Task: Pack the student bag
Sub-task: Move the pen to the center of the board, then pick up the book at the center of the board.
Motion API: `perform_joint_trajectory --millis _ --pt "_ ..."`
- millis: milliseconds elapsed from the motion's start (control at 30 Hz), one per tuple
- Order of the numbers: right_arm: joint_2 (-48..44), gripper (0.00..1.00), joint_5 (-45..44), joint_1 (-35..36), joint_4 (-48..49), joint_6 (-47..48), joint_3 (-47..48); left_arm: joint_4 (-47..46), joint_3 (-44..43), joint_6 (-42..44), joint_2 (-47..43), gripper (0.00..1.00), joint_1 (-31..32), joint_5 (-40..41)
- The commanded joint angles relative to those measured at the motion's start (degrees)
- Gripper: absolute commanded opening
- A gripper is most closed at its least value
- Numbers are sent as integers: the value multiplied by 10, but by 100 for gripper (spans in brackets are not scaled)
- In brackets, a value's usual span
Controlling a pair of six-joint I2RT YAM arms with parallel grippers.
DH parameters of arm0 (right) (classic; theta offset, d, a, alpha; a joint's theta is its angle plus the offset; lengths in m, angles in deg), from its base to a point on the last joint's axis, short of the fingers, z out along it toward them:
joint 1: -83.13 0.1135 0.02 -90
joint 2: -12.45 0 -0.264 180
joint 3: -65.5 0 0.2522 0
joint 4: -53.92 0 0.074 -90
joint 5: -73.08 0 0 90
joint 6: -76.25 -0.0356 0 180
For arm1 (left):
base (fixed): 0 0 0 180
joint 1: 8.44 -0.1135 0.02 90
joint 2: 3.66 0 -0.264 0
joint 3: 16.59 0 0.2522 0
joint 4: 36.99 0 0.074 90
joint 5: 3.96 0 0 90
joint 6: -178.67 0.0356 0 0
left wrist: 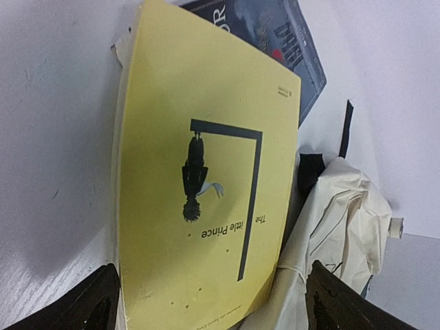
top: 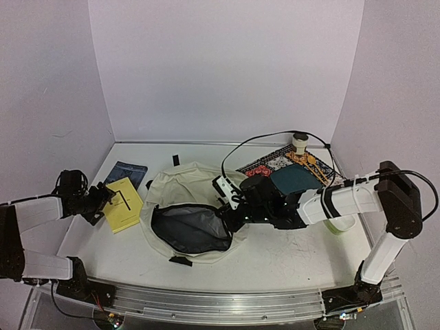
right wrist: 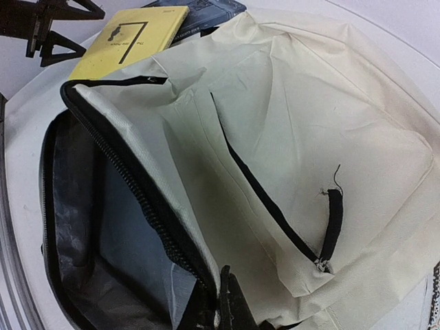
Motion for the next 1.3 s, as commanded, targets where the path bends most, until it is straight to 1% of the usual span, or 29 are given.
perform_joint_trajectory --millis 0,167,267,367,433,600,867,1000,1133,1267 --pt "-29 0 -13 -2 4 -1 -2 1 14 0 -59 95 -1 62" --pt "-29 0 -11 -2 3 1 0 -13 40 11 -45 94 -14 60" --pt "-31 0 -9 -2 2 1 0 -43 66 15 -32 92 -36 29" --pt "-33 0 -8 -2 1 2 -1 -94 93 16 -26 89 -70 -26" --pt "-33 0 -8 -2 1 2 -1 -124 107 15 -25 87 -82 -53" --pt "-30 0 -8 -2 1 3 3 -175 123 27 -5 84 -88 -91" --pt "-26 0 8 -2 1 1 7 -245 122 41 79 81 -90 -126" --pt "-27 0 9 -2 -1 2 7 -273 116 47 108 76 -90 -140" --pt "-28 0 12 -2 -4 5 11 -295 116 55 143 68 -91 -151" --pt "-26 0 15 -2 -9 6 17 -342 126 56 185 62 -91 -170"
